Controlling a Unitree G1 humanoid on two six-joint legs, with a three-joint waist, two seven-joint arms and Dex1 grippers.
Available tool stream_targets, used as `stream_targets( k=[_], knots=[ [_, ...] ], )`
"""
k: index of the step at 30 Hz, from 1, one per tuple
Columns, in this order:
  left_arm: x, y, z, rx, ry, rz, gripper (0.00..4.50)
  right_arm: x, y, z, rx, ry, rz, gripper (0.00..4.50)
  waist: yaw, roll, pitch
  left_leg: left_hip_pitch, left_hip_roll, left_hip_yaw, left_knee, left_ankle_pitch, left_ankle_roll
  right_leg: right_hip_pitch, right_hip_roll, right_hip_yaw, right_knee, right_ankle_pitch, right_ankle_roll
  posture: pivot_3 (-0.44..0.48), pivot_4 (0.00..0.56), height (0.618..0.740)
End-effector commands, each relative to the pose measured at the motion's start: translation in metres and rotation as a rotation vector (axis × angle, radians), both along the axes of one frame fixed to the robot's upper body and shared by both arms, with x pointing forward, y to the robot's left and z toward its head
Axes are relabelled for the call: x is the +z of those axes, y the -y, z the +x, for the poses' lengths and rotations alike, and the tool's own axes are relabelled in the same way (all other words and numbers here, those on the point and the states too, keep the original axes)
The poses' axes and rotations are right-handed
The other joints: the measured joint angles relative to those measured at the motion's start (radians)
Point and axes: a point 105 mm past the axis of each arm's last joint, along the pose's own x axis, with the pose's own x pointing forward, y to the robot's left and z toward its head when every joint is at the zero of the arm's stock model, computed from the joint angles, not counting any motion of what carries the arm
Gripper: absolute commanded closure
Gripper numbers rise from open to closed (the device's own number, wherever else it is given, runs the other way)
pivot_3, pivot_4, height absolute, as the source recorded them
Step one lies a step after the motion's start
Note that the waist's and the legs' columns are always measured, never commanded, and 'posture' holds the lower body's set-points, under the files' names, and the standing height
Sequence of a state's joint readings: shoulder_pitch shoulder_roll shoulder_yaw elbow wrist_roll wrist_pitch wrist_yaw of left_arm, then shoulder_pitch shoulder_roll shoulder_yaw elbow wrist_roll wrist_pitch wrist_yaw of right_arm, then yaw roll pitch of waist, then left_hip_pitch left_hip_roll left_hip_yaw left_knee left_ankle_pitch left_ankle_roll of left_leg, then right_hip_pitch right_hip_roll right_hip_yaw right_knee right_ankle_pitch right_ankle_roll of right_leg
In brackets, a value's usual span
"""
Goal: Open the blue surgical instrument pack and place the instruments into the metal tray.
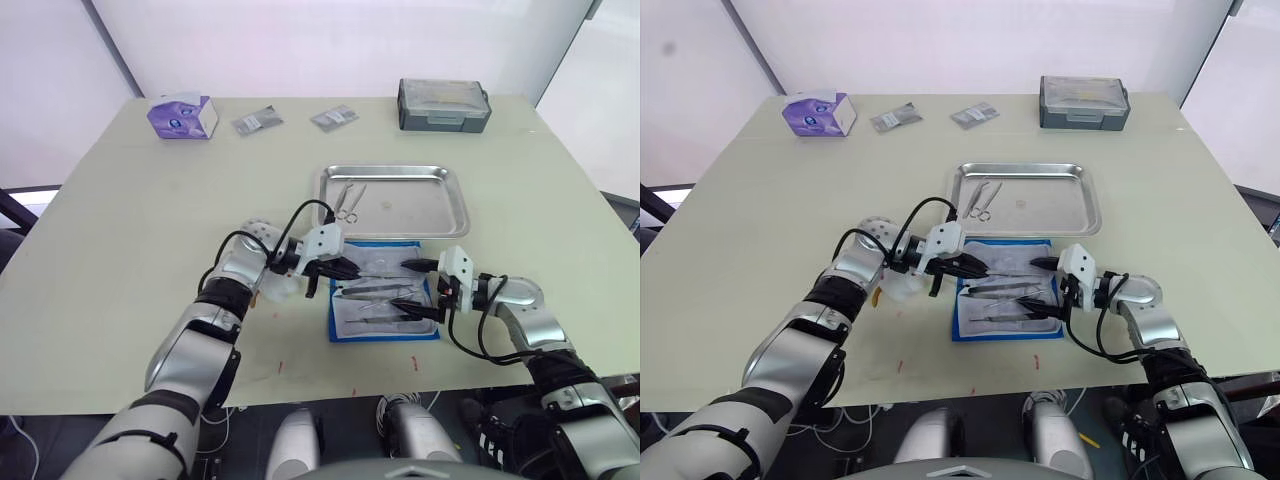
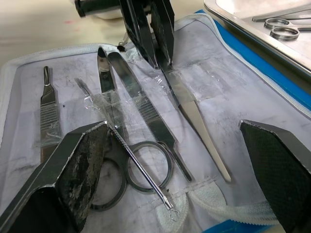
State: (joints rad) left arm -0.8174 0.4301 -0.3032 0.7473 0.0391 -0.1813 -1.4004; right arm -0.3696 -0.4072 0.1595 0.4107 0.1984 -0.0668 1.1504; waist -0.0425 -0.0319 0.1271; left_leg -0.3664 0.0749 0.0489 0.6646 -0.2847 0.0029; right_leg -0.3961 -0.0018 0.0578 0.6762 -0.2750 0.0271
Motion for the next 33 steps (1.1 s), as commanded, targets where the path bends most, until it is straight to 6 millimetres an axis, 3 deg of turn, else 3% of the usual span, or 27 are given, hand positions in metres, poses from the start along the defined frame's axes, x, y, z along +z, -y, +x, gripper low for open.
stream_targets(
  k=[1, 8, 16, 33],
  knots=[
    [0.009, -0.002, 0.001, -0.001, 0.029, 0.031, 4.39, -0.054, 0.008, -0.024, 0.004, -0.199, -0.131, 0.00, 0.000, 0.000, 0.000, 0.000, 0.000, 0.000, 0.000, 0.000, 0.000, 0.000, 0.000, 0.000, 0.000, 0.000, 0.000, 0.000, 0.150, 0.731],
    [0.025, -0.004, -0.001, 0.007, 0.039, 0.037, 4.39, -0.054, 0.007, -0.023, 0.005, -0.197, -0.131, 0.00, 0.000, 0.000, 0.000, 0.000, 0.000, 0.000, 0.000, 0.000, 0.000, 0.000, 0.000, 0.000, 0.000, 0.000, 0.000, 0.000, 0.150, 0.731],
    [0.030, -0.013, -0.007, 0.016, 0.011, 0.070, 4.39, -0.053, 0.007, -0.023, 0.006, -0.196, -0.132, 0.00, 0.000, 0.000, 0.001, 0.000, 0.000, 0.000, 0.000, 0.000, 0.000, 0.000, 0.000, 0.000, 0.000, 0.000, 0.000, 0.000, 0.150, 0.731],
    [0.054, -0.043, -0.008, 0.055, 0.021, 0.131, 4.39, -0.053, 0.008, -0.022, 0.011, -0.198, -0.136, 0.00, 0.000, 0.000, 0.001, 0.000, 0.000, 0.000, 0.000, 0.000, 0.000, 0.000, 0.000, 0.000, 0.000, -0.001, -0.001, 0.000, 0.150, 0.731]
  ],
)
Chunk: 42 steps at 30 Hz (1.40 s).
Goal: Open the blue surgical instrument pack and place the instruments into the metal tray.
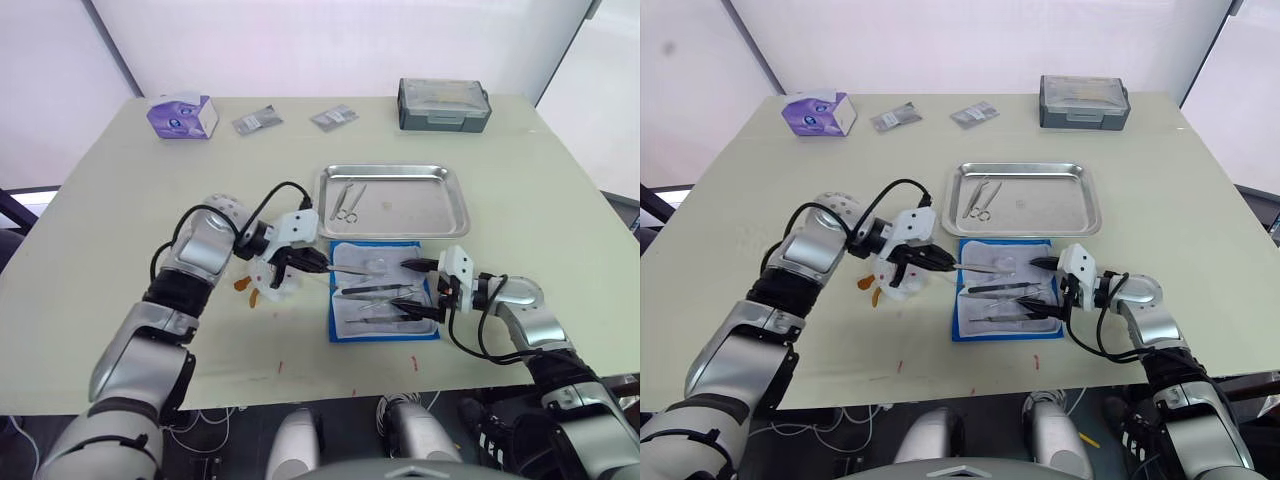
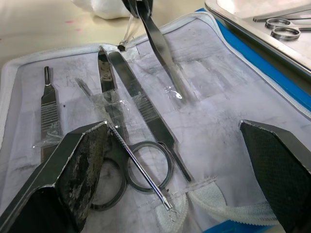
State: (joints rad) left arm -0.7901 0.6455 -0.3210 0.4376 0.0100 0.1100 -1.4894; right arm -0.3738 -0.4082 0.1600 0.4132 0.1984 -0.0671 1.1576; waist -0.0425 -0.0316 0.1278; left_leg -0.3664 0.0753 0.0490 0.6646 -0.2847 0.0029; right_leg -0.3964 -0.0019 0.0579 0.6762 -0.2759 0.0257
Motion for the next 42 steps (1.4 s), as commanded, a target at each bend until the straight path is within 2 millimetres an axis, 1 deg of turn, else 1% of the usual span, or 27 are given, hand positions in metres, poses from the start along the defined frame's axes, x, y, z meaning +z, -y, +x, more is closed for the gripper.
stream_targets(
  k=[1, 7, 18, 20, 24, 26, 27, 29, 33, 36, 42],
  knots=[
    [0.022, -0.001, 0.001, -0.016, 0.051, -0.014, 4.39, -0.053, 0.009, -0.022, 0.004, -0.198, -0.135, 0.00, 0.000, 0.000, 0.000, 0.000, 0.000, 0.000, 0.000, 0.000, 0.000, 0.000, 0.000, 0.000, 0.000, 0.000, 0.000, 0.000, 0.150, 0.731],
    [0.027, -0.011, -0.002, -0.008, 0.045, 0.016, 4.39, -0.053, 0.009, -0.021, 0.009, -0.198, -0.138, 0.00, 0.000, 0.000, 0.000, 0.000, 0.000, 0.000, 0.000, 0.000, 0.000, 0.000, 0.000, 0.000, 0.000, 0.000, 0.000, 0.000, 0.150, 0.731],
    [0.039, -0.019, -0.007, -0.006, 0.040, 0.023, 4.39, -0.051, 0.010, -0.020, 0.015, -0.196, -0.140, 0.00, 0.001, 0.000, 0.001, 0.000, 0.000, 0.000, 0.000, 0.000, 0.000, 0.000, 0.000, 0.000, 0.000, 0.000, 0.000, 0.000, 0.150, 0.731],
    [0.045, -0.023, -0.008, -0.002, 0.045, 0.030, 4.39, -0.051, 0.011, -0.020, 0.015, -0.196, -0.140, 0.00, 0.001, 0.000, 0.001, 0.000, 0.000, 0.000, 0.000, 0.000, 0.000, 0.000, 0.000, 0.000, 0.000, 0.000, -0.001, 0.000, 0.150, 0.731],
    [0.057, -0.043, -0.012, 0.016, 0.055, 0.090, 4.39, -0.051, 0.011, -0.019, 0.012, -0.196, -0.140, 0.00, -0.001, -0.002, 0.003, 0.000, 0.000, 0.000, 0.000, 0.000, 0.000, 0.000, 0.000, 0.000, 0.000, 0.000, -0.001, 0.000, 0.150, 0.731],
    [0.069, -0.043, -0.005, 0.060, 0.091, 0.036, 4.39, -0.051, 0.011, -0.019, 0.013, -0.196, -0.140, 0.00, 0.003, -0.002, 0.004, 0.000, 0.000, 0.000, 0.000, 0.000, 0.000, 0.000, 0.000, 0.000, 0.000, 0.000, -0.001, 0.000, 0.150, 0.731],
    [0.076, -0.039, -0.003, 0.075, 0.095, -0.023, 4.39, -0.051, 0.011, -0.020, 0.014, -0.196, -0.140, 0.00, 0.004, -0.002, 0.004, 0.000, 0.000, 0.000, 0.000, 0.000, 0.000, 0.000, 0.000, 0.000, 0.000, -0.001, -0.001, 0.000, 0.150, 0.731],
    [0.082, -0.030, -0.001, 0.085, 0.101, -0.094, 4.39, -0.051, 0.011, -0.020, 0.016, -0.197, -0.140, 0.00, 0.006, -0.004, 0.003, 0.000, 0.000, 0.000, 0.000, 0.000, 0.000, 0.000, 0.000, 0.000, 0.000, -0.001, -0.002, 0.000, 0.150, 0.731],
    [0.094, 0.003, 0.012, 0.161, 0.138, -0.269, 4.39, -0.051, 0.012, -0.020, 0.029, -0.197, -0.145, 0.00, 0.006, -0.004, 0.004, 0.000, 0.000, 0.000, 0.000, 0.000, 0.000, 0.000, 0.000, 0.001, 0.000, -0.001, -0.001, 0.000, 0.150, 0.731],
    [0.097, 0.021, 0.025, 0.286, 0.160, -0.357, 4.39, -0.049, 0.013, -0.020, 0.048, -0.195, -0.150, 0.00, 0.004, -0.004, 0.004, -0.001, 0.000, -0.001, 0.001, 0.000, 0.000, 0.000, 0.000, 0.001, 0.000, 0.000, 0.000, 0.000, 0.150, 0.731],
    [0.097, 0.043, 0.043, 0.458, 0.173, -0.463, 4.39, -0.045, 0.018, -0.022, 0.103, -0.185, -0.159, 0.00, 0.004, -0.003, 0.005, -0.001, 0.000, -0.001, 0.001, 0.000, 0.000, 0.000, 0.001, 0.001, 0.000, 0.000, 0.000, 0.000, 0.150, 0.731]
  ],
)
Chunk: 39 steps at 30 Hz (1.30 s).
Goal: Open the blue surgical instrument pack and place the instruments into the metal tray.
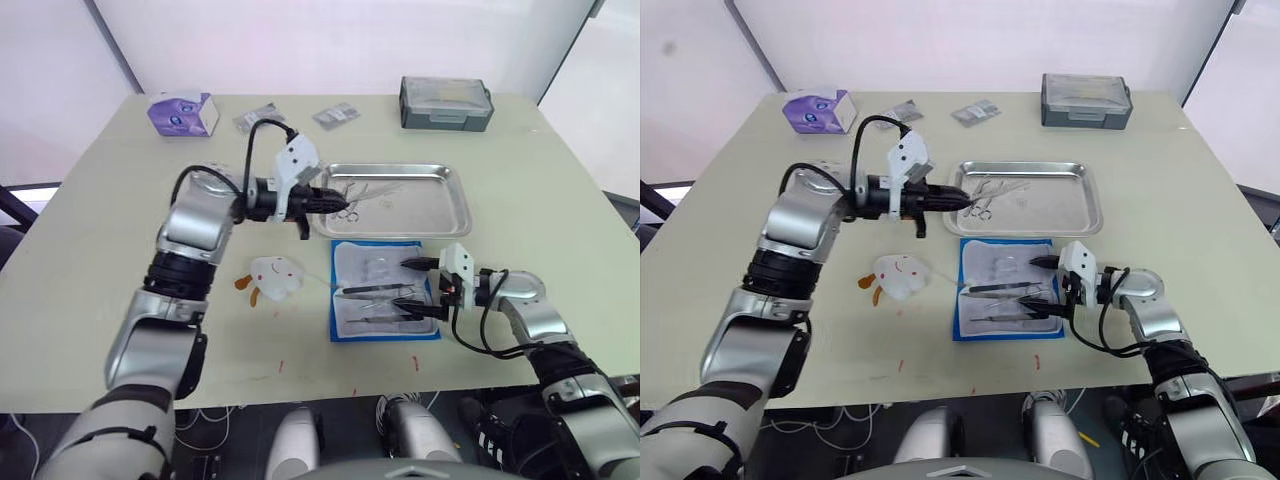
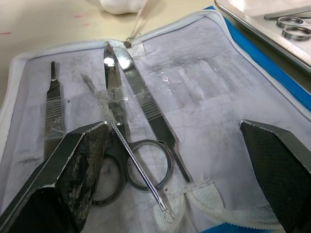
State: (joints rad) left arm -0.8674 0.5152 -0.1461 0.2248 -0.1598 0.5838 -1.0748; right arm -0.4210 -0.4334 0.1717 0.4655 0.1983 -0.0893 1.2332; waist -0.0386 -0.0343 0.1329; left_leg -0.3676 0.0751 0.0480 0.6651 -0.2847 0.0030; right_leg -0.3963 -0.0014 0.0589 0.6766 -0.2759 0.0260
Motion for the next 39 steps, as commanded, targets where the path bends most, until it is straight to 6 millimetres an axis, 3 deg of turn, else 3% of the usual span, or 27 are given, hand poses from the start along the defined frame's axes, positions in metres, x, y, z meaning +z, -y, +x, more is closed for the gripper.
stream_targets(
  k=[1, 14, 26, 39],
  knots=[
    [0.021, 0.008, 0.008, 0.082, 0.074, -0.063, 4.39, -0.047, 0.014, -0.023, 0.038, -0.177, -0.133, 0.00, 0.001, 0.000, 0.001, 0.000, 0.000, 0.000, 0.000, 0.000, 0.000, 0.000, 0.000, 0.000, 0.000, 0.000, 0.000, 0.000, 0.150, 0.731],
    [-0.007, 0.048, 0.036, 0.401, -0.001, -0.188, 4.39, -0.039, 0.025, -0.021, 0.099, -0.140, -0.132, 0.00, 0.012, 0.000, 0.003, -0.002, -0.001, -0.001, 0.001, 0.000, 0.000, 0.000, -0.001, 0.001, -0.001, 0.000, 0.001, 0.000, 0.150, 0.731],
    [-0.020, 0.073, 0.055, 0.564, -0.060, -0.265, 4.39, -0.031, 0.030, -0.015, 0.115, -0.122, -0.107, 0.00, 0.026, 0.001, 0.004, -0.003, -0.002, -0.001, 0.001, 0.000, 0.000, 0.000, -0.001, 0.001, -0.003, 0.001, 0.001, 0.000, 0.150, 0.731],
    [-0.068, 0.082, 0.050, 0.699, -0.228, -0.179, 4.39, -0.031, 0.030, -0.015, 0.110, -0.111, -0.100, 0.00, 0.026, 0.001, 0.005, -0.004, -0.003, -0.001, 0.001, 0.000, -0.001, 0.000, -0.001, 0.001, -0.004, 0.001, 0.002, 0.000, 0.150, 0.731]
  ],
)
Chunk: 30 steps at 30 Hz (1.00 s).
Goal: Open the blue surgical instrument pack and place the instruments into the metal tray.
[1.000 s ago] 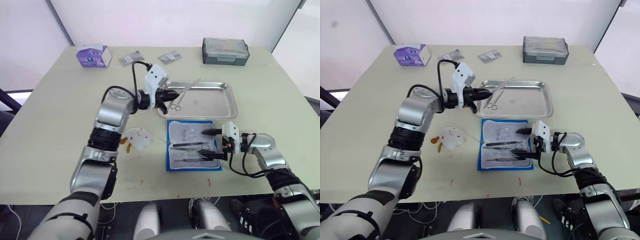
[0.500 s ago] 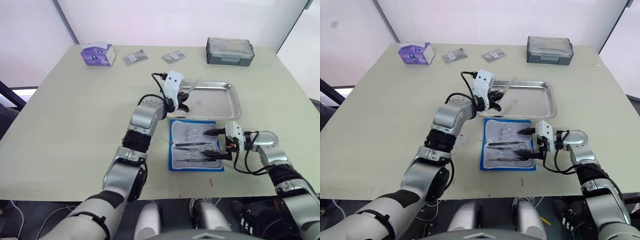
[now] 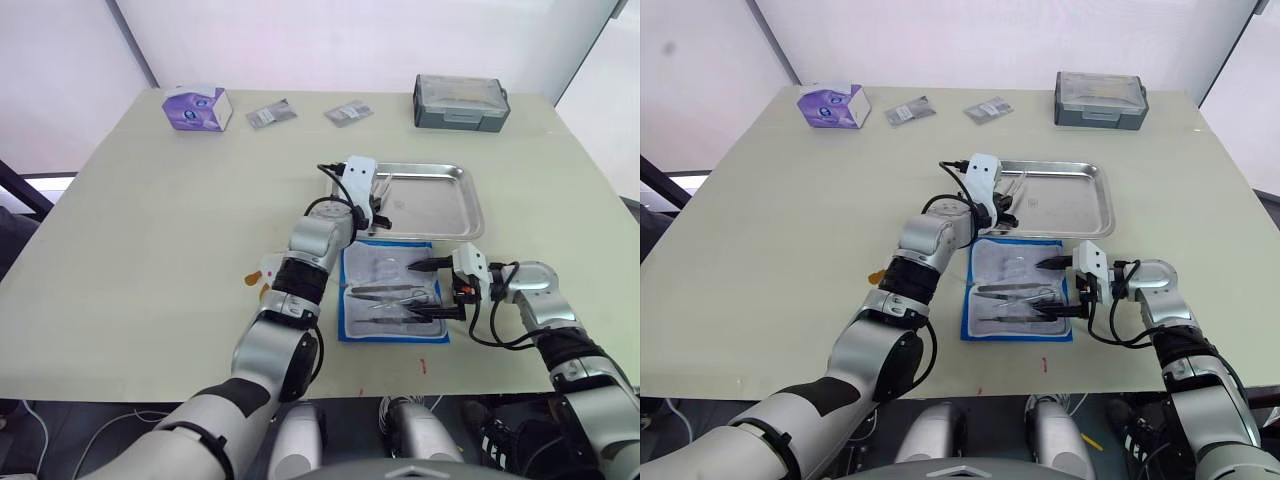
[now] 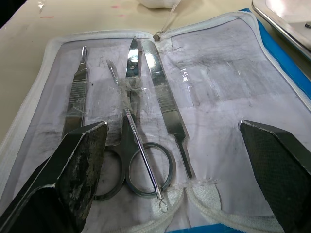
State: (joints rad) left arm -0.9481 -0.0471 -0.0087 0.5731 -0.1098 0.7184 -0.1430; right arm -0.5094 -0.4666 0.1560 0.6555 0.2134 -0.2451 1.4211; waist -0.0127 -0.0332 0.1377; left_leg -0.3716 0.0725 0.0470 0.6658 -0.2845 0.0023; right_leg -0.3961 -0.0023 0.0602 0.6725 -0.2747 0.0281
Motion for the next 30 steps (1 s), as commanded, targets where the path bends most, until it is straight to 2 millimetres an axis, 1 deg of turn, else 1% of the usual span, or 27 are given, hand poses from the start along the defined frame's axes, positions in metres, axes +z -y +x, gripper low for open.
stream_targets(
  k=[1, 7, 13, 15, 16, 17, 18, 19, 24, 28, 30],
  knots=[
    [0.001, 0.002, 0.000, 0.006, -0.005, 0.009, 4.39, -0.034, 0.013, -0.015, -0.022, -0.129, -0.084, 0.00, 0.000, 0.000, 0.000, 0.000, 0.000, 0.000, 0.000, 0.000, 0.000, 0.000, 0.000, 0.000, 0.000, 0.000, 0.000, 0.000, 0.150, 0.731],
    [-0.009, 0.005, 0.002, 0.009, -0.046, 0.029, 4.39, -0.035, 0.010, -0.016, -0.020, -0.123, -0.072, 0.00, 0.000, 0.000, 0.000, 0.000, 0.000, 0.000, 0.000, 0.000, 0.000, 0.000, 0.000, 0.000, 0.000, 0.000, 0.000, 0.000, 0.150, 0.731],
    [-0.009, 0.008, 0.002, 0.000, -0.062, 0.009, 4.39, -0.034, 0.009, -0.016, -0.025, -0.117, -0.064, 0.00, 0.000, 0.000, 0.000, 0.000, 0.000, 0.000, 0.000, 0.000, 0.000, 0.000, 0.000, 0.000, 0.000, 0.000, 0.000, 0.000, 0.150, 0.731],
    [-0.007, 0.008, 0.002, 0.003, -0.058, 0.009, 3.58, -0.034, 0.009, -0.016, -0.026, -0.117, -0.062, 0.00, 0.000, 0.000, 0.000, 0.000, 0.000, 0.000, 0.000, 0.000, 0.000, 0.000, 0.000, 0.000, 0.000, 0.000, 0.000, 0.000, 0.150, 0.731],
    [-0.007, 0.008, 0.003, 0.006, -0.056, 0.011, 3.29, -0.034, 0.010, -0.015, -0.028, -0.116, -0.061, 0.00, 0.000, 0.000, 0.000, 0.000, 0.000, 0.000, 0.000, 0.000, 0.000, 0.000, 0.000, 0.000, 0.000, 0.000, 0.000, 0.000, 0.150, 0.731],
    [-0.006, 0.008, 0.003, 0.007, -0.052, 0.015, 2.86, -0.034, 0.010, -0.015, -0.028, -0.116, -0.060, 0.00, 0.000, 0.000, 0.000, 0.000, 0.000, 0.000, 0.000, 0.000, 0.000, 0.000, 0.000, 0.000, 0.000, 0.000, 0.000, 0.000, 0.150, 0.731],
    [-0.005, 0.008, 0.003, 0.004, -0.051, 0.015, 2.35, -0.034, 0.010, -0.015, -0.029, -0.116, -0.059, 0.00, 0.000, 0.000, 0.000, 0.000, 0.000, 0.000, 0.000, 0.000, 0.000, 0.000, 0.000, 0.000, 0.000, 0.000, 0.000, 0.000, 0.150, 0.731],
    [-0.004, 0.009, 0.002, -0.007, -0.054, 0.009, 2.16, -0.034, 0.010, -0.015, -0.030, -0.116, -0.058, 0.00, 0.000, 0.000, 0.000, 0.000, 0.000, 0.000, 0.000, 0.000, 0.000, 0.000, 0.000, 0.000, 0.000, 0.000, 0.000, 0.000, 0.150, 0.731],
    [0.004, 0.010, 0.000, -0.026, -0.041, -0.004, 2.16, -0.032, 0.009, -0.014, -0.030, -0.117, -0.051, 0.00, 0.000, 0.000, 0.000, 0.000, 0.000, 0.000, 0.000, 0.000, 0.000, 0.000, 0.000, 0.000, 0.000, 0.000, 0.000, 0.000, 0.150, 0.731],
    [0.022, 0.012, -0.001, -0.054, 0.011, -0.025, 2.16, -0.031, 0.008, -0.014, -0.026, -0.117, -0.046, 0.00, -0.001, 0.001, 0.001, 0.000, 0.000, 0.000, 0.000, 0.000, -0.001, 0.000, 0.000, 0.000, 0.000, 0.000, 0.000, 0.000, 0.150, 0.731],
    [0.040, 0.013, -0.003, -0.107, 0.079, -0.053, 2.16, -0.030, 0.008, -0.014, -0.025, -0.118, -0.045, 0.00, -0.001, 0.001, 0.001, 0.000, 0.000, 0.000, 0.000, 0.001, -0.002, 0.000, 0.000, 0.000, 0.000, 0.000, 0.000, 0.000, 0.150, 0.731]
  ],
)
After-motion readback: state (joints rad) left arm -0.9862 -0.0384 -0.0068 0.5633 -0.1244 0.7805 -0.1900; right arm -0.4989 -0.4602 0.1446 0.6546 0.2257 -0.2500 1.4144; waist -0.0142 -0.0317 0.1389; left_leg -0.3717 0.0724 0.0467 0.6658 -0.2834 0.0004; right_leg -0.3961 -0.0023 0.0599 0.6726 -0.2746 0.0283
